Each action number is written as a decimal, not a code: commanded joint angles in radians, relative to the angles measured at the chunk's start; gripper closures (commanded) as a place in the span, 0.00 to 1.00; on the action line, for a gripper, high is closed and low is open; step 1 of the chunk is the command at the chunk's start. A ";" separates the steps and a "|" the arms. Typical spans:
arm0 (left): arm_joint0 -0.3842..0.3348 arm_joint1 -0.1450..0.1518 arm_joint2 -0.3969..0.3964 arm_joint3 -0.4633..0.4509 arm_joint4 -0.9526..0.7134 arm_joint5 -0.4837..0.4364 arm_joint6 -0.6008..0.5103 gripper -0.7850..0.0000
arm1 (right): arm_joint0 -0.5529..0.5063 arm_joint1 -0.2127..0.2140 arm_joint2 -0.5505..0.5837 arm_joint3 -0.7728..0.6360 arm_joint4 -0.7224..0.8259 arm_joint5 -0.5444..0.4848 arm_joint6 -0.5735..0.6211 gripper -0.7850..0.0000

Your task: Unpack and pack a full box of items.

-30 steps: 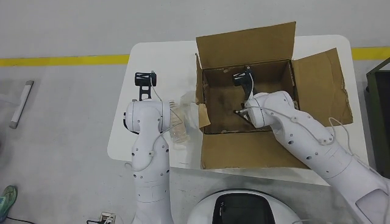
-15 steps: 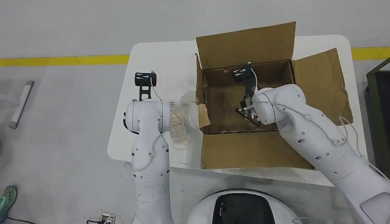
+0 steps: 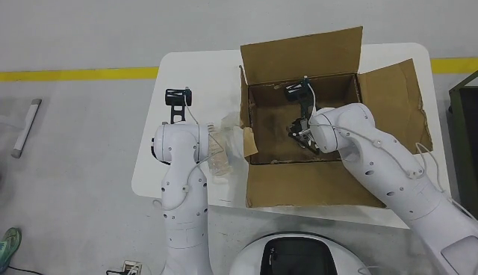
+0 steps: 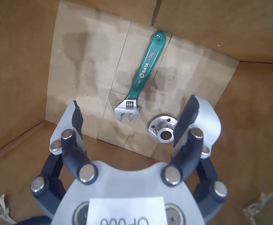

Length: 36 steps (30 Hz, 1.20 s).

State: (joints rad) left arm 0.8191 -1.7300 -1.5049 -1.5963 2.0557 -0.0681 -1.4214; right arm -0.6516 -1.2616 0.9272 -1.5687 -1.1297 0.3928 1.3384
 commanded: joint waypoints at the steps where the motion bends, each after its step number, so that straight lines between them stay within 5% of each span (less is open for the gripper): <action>1: 0.000 0.000 0.000 0.000 0.000 0.000 0.000 0.00 | 0.000 0.000 0.000 0.000 0.000 0.000 0.000 0.00; 24: 0.000 0.000 0.000 0.000 0.000 0.000 0.000 0.00 | 0.000 0.000 0.000 0.000 0.000 0.000 0.000 0.00; 25: 0.000 0.000 0.000 0.000 0.000 0.000 0.000 0.00 | 0.000 0.000 0.000 0.000 0.000 0.000 0.000 1.00; 32: 0.000 0.000 0.000 0.000 0.000 0.000 0.000 0.00 | 0.000 0.000 0.000 0.000 0.000 0.000 0.000 1.00; 33: 0.000 0.000 0.000 0.000 0.000 0.000 0.000 0.29 | 0.000 0.000 0.000 0.000 0.000 0.000 0.000 0.84; 34: 0.000 0.000 0.000 0.000 0.000 0.000 0.000 0.68 | 0.000 0.000 0.000 0.000 0.000 0.000 0.000 0.86; 35: 0.000 0.000 0.000 0.000 0.000 0.000 0.000 0.59 | 0.000 0.000 0.000 0.000 0.000 0.000 0.000 0.98; 36: 0.000 0.000 0.000 0.000 0.000 0.000 0.000 0.00 | 0.000 0.000 0.000 0.000 0.000 0.000 0.000 1.00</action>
State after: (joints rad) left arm 0.8191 -1.7300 -1.5049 -1.5963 2.0557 -0.0681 -1.4214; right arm -0.6516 -1.2616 0.9272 -1.5687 -1.1298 0.3928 1.3384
